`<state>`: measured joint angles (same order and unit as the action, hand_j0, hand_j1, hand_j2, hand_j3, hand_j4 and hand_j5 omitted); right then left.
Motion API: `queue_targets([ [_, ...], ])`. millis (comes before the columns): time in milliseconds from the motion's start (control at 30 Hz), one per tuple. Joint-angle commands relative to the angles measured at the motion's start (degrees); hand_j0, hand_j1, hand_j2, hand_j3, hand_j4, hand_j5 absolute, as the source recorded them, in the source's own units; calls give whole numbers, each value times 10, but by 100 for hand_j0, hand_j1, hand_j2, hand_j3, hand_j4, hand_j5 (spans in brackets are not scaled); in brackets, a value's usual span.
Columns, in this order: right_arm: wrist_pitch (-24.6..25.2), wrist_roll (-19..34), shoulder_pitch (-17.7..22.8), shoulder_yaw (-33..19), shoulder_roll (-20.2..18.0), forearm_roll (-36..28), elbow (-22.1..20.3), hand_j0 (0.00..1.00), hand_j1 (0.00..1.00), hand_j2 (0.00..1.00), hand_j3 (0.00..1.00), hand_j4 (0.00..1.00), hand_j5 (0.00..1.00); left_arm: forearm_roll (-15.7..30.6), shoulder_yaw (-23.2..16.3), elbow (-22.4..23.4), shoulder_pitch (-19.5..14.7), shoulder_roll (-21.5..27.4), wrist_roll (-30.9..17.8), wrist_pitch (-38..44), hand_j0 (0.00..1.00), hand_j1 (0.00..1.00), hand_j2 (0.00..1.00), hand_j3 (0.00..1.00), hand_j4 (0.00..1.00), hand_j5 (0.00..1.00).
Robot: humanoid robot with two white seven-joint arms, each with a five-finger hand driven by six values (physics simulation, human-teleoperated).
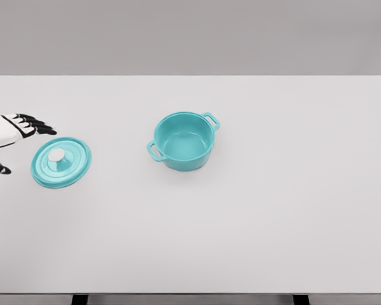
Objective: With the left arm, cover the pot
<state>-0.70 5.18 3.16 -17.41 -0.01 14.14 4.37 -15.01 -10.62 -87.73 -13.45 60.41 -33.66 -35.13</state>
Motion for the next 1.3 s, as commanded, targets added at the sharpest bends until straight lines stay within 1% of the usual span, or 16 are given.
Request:
queue_targets([
  [0, 0, 0, 0, 0, 0, 0, 0, 100, 100, 100, 100, 100, 100, 29, -5, -2, 0, 12, -13, 1, 92, 92, 92, 92, 92, 92],
  [33, 0, 0, 0, 0, 0, 0, 0, 100, 100, 100, 100, 100, 100, 29, -11, -2, -4, 11, -13, 1, 88, 88, 88, 88, 88, 88],
  [67, 0, 0, 0, 0, 0, 0, 0, 100, 100, 100, 100, 100, 100, 29, -26, 1, -13, 8, -13, 1, 80, 80, 80, 80, 80, 80],
  [100, 0, 0, 0, 0, 0, 0, 0, 100, 100, 100, 100, 100, 100, 29, -33, 2, -18, 5, -13, 1, 78, 78, 78, 78, 78, 78],
  [133, 0, 0, 0, 0, 0, 0, 0, 100, 100, 100, 100, 100, 100, 28, -50, 6, -32, 2, -13, 1, 78, 78, 78, 78, 78, 78],
  [167, 0, 0, 0, 0, 0, 0, 0, 100, 100, 100, 100, 100, 100, 28, -55, 11, -38, -6, -13, 1, 78, 78, 78, 78, 78, 78],
  [267, 0, 0, 0, 0, 0, 0, 0, 100, 100, 100, 100, 100, 100, 28, -70, 14, -45, -25, -13, 1, 78, 78, 78, 78, 78, 78],
  [367, 0, 0, 0, 0, 0, 0, 0, 100, 100, 100, 100, 100, 100, 28, -70, 23, -45, -50, -13, 1, 78, 78, 78, 78, 78, 78],
  [467, 0, 0, 0, 0, 0, 0, 0, 100, 100, 100, 100, 100, 100, 27, -70, 26, -46, -55, -13, 1, 78, 78, 78, 78, 78, 78],
  [600, 0, 0, 0, 0, 0, 0, 0, 100, 100, 100, 100, 100, 100, 20, -70, 56, -51, -75, -13, 1, 78, 78, 78, 78, 78, 78],
  [700, 0, 0, 0, 0, 0, -1, 0, 100, 100, 100, 100, 100, 100, 2, -70, 76, -61, -85, -13, 1, 78, 78, 78, 78, 78, 78],
  [800, 0, 0, 0, 0, 0, 0, 0, 100, 100, 100, 100, 100, 100, -23, -70, 102, -74, -112, -13, 1, 78, 78, 78, 78, 78, 78],
  [1033, 0, 0, 0, 0, 0, 0, 0, 100, 100, 100, 100, 100, 100, -37, -70, 124, -76, -121, -13, 1, 78, 78, 78, 78, 78, 78],
  [1267, 0, 0, 0, 0, 0, 0, 0, 100, 100, 100, 100, 100, 100, -50, -70, 145, -78, -130, -13, 1, 75, 75, 75, 75, 75, 75],
])
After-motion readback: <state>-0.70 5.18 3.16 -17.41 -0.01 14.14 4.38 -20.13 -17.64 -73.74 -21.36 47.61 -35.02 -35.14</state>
